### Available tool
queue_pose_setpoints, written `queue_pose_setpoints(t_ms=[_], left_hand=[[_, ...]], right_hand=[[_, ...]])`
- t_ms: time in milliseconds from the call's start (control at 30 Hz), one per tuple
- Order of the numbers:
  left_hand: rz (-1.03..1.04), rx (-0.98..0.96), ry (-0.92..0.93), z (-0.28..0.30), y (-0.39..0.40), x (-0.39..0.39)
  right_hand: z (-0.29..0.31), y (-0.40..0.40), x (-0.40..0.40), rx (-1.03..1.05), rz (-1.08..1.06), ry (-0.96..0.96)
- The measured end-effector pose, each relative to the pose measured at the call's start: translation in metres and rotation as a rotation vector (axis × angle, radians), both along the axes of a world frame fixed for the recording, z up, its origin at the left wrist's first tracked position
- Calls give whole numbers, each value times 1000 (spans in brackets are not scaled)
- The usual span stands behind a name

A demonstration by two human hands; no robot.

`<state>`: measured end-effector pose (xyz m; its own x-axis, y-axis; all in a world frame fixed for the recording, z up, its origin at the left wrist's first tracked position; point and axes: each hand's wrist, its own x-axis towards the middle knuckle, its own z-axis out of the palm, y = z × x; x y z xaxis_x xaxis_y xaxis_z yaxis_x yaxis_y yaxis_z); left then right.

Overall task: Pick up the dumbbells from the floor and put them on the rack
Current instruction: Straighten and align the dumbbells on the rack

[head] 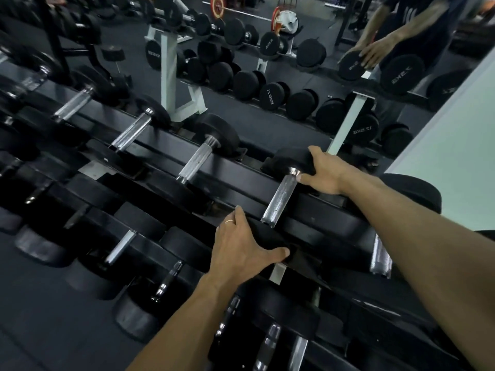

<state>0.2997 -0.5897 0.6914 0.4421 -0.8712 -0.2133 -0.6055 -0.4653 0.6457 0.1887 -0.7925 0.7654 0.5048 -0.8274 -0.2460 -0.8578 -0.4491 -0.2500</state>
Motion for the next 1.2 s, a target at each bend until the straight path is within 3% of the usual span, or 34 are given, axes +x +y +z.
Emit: queue_pose_setpoints(t_ms=[167, 267, 400, 633, 767, 1200], left_hand=[[38, -259, -185, 15, 0, -46], [-9, -358, -182, 20, -3, -84], [-36, -290, -88, 17, -2, -146], [140, -164, 117, 15, -3, -221], [285, -205, 94, 15, -6, -249], [194, -267, 120, 6, -6, -228]], right_hand=[[14, 3, -49, -188, 91, 43], [24, -2, -86, -255, 75, 55], [25, -7, -137, -253, -2, 14], [16, -21, -184, -14, -25, -158], [13, -23, -188, -55, -8, -181], [9, -16, -190, -168, -16, -158]])
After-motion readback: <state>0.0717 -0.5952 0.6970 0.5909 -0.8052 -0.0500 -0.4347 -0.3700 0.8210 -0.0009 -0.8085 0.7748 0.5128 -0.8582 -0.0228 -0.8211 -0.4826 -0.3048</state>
